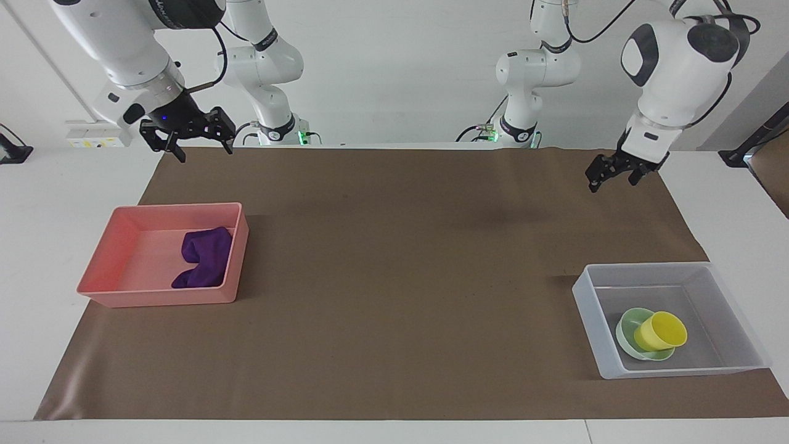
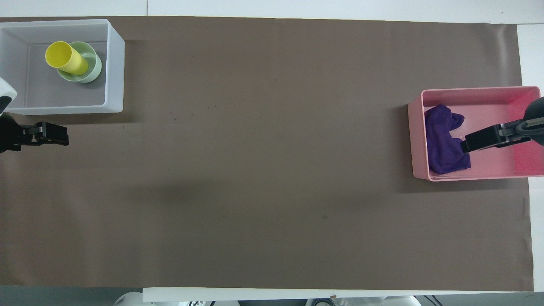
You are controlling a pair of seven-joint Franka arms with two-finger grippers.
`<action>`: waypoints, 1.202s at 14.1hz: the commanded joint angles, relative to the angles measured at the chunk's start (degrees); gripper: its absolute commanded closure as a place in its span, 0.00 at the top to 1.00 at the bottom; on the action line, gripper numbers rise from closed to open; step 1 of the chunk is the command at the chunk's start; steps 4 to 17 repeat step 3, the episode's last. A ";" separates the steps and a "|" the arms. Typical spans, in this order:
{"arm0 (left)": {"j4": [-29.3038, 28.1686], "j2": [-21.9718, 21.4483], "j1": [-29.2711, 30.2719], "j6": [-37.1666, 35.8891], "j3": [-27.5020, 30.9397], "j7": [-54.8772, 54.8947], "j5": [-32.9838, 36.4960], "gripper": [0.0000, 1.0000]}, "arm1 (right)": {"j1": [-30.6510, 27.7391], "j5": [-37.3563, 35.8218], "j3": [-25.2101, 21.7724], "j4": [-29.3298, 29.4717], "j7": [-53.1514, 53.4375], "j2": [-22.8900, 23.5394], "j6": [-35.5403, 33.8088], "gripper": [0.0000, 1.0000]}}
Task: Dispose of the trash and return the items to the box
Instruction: 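Open the left gripper and withdraw it from the white bin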
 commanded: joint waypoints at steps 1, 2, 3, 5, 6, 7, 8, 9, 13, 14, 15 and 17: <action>10.42 5.99 -0.09 -4.19 1.05 3.86 -0.01 1.00 | 0.35 -0.34 -0.40 -1.16 0.37 -1.03 -0.09 1.00; 11.66 6.52 0.09 -5.16 1.32 5.26 -0.80 1.00 | 0.35 -0.34 -0.40 -1.16 0.37 -1.03 -0.09 1.00; 12.29 6.96 0.18 -5.60 1.49 6.41 -1.33 1.00 | 0.26 -0.34 -0.40 -1.16 0.37 -1.03 -0.09 1.00; 12.29 6.96 0.18 -5.60 1.49 6.41 -1.33 1.00 | 0.26 -0.34 -0.40 -1.16 0.37 -1.03 -0.09 1.00; 12.29 6.96 0.18 -5.60 1.49 6.41 -1.33 1.00 | 0.26 -0.34 -0.40 -1.16 0.37 -1.03 -0.09 1.00; 12.29 6.96 0.18 -5.60 1.49 6.41 -1.33 1.00 | 0.26 -0.34 -0.40 -1.16 0.37 -1.03 -0.09 1.00; 12.29 6.96 0.18 -5.60 1.49 6.41 -1.33 1.00 | 0.26 -0.34 -0.40 -1.16 0.37 -1.03 -0.09 1.00; 12.29 6.96 0.18 -5.60 1.49 6.41 -1.33 1.00 | 0.26 -0.34 -0.40 -1.16 0.37 -1.03 -0.09 1.00; 12.29 6.96 0.18 -5.60 1.49 6.41 -1.33 1.00 | 0.26 -0.34 -0.40 -1.16 0.37 -1.03 -0.09 1.00; 12.29 6.96 0.18 -5.60 1.49 6.41 -1.33 1.00 | 0.26 -0.34 -0.40 -1.16 0.37 -1.03 -0.09 1.00; 12.29 6.96 0.18 -5.60 1.49 6.41 -1.33 1.00 | 0.26 -0.34 -0.40 -1.16 0.37 -1.03 -0.09 1.00; 12.29 6.96 0.18 -5.60 1.49 6.41 -1.33 1.00 | 0.26 -0.34 -0.40 -1.16 0.37 -1.03 -0.09 1.00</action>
